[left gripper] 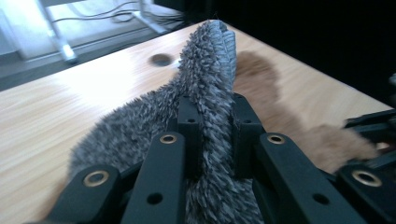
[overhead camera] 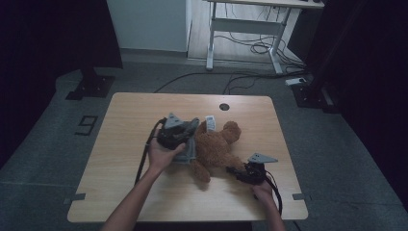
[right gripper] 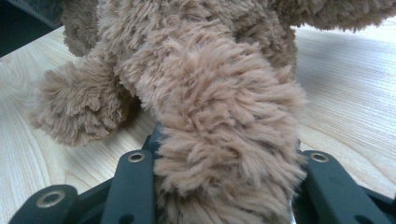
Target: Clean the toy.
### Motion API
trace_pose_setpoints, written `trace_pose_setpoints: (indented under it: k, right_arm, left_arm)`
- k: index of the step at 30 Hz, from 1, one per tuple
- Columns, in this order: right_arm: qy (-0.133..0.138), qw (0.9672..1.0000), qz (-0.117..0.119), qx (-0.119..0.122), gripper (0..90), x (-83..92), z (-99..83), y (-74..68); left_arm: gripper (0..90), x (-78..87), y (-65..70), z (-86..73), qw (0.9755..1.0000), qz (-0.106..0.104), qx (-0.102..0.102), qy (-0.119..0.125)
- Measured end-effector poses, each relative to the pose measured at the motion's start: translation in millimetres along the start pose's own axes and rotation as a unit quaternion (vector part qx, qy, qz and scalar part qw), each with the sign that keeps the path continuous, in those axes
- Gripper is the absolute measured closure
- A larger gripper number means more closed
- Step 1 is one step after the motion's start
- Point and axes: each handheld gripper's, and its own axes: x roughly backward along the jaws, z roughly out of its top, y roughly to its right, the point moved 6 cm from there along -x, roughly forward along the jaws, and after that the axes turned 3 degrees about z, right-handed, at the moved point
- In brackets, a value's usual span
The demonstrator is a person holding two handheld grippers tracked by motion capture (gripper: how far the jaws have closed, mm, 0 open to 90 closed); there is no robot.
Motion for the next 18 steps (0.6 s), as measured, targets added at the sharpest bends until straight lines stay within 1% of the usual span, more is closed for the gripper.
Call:
trace_pose_setpoints:
  k: [2, 3, 4, 5, 6, 7, 8, 9, 10, 12, 14, 15, 16, 18]
  right_arm:
    - [0.000, 1.0000, 0.000, -0.002, 56.7, 0.0, -0.3, -0.2]
    - [0.000, 1.0000, 0.000, -0.002, 56.7, 0.1, -0.3, -0.3]
    - [0.000, 1.0000, 0.000, -0.002, 56.7, 0.3, -0.3, -0.4]
    - [-0.001, 1.0000, 0.000, 0.000, 56.7, 0.4, -0.5, -0.4]
    - [-0.001, 1.0000, 0.000, 0.002, 56.7, 0.3, -0.5, -0.2]
    - [-0.001, 1.0000, 0.000, 0.003, 56.6, 0.3, -0.6, -0.3]
    - [-0.002, 1.0000, 0.000, 0.004, 56.7, 0.5, -0.6, -0.2]
    - [-0.004, 1.0000, -0.001, 0.006, 56.6, 0.5, -0.8, -0.1]
    - [-0.006, 1.0000, -0.003, 0.007, 56.5, 0.2, -1.1, 0.0]
    - [-0.012, 0.9999, -0.005, 0.003, 56.5, -1.3, -2.1, 0.0]
    - [-0.021, 0.9997, -0.008, 0.001, 56.6, -3.1, -3.0, -0.2]
    - [-0.021, 0.9997, -0.009, 0.001, 56.6, -3.1, -3.1, -0.3]
    - [-0.022, 0.9997, -0.008, 0.000, 56.7, -3.0, -3.3, -0.2]
    - [-0.022, 0.9997, -0.007, 0.000, 56.7, -2.8, -3.6, -0.6]
  left_arm:
    - [77.4, -9.7, 8.5, 1.8, 0.9999, 0.001, -0.011, -0.005]
    - [77.4, -18.7, 13.0, 0.5, 0.9998, -0.001, -0.012, -0.015]
    - [77.3, -25.8, 14.4, -2.1, 0.9996, -0.001, -0.012, -0.025]
    - [77.3, -31.1, 14.5, -4.9, 0.9993, 0.001, -0.010, -0.035]
    - [77.3, -39.0, 13.1, -10.8, 0.9987, 0.005, -0.010, -0.051]
    - [77.3, -43.0, 11.7, -15.0, 0.9982, 0.008, -0.009, -0.059]
    - [77.2, -48.3, 8.1, -22.9, 0.9972, 0.013, -0.010, -0.073]
    - [77.2, -50.6, 5.5, -27.6, 0.9967, 0.015, -0.011, -0.079]
    - [77.3, -51.3, 1.0, -33.1, 0.9967, 0.012, -0.006, -0.080]
    - [77.5, -45.6, -4.4, -34.7, 0.9972, 0.008, 0.006, -0.073]
    - [77.5, -39.0, -8.5, -33.8, 0.9971, 0.025, -0.007, -0.071]
    - [77.5, -33.7, -13.0, -33.0, 0.9968, 0.035, -0.012, -0.070]
    - [77.5, -30.5, -16.3, -32.7, 0.9969, 0.037, -0.009, -0.068]
    - [77.4, -21.5, -27.5, -32.9, 0.9975, 0.036, 0.010, -0.061]
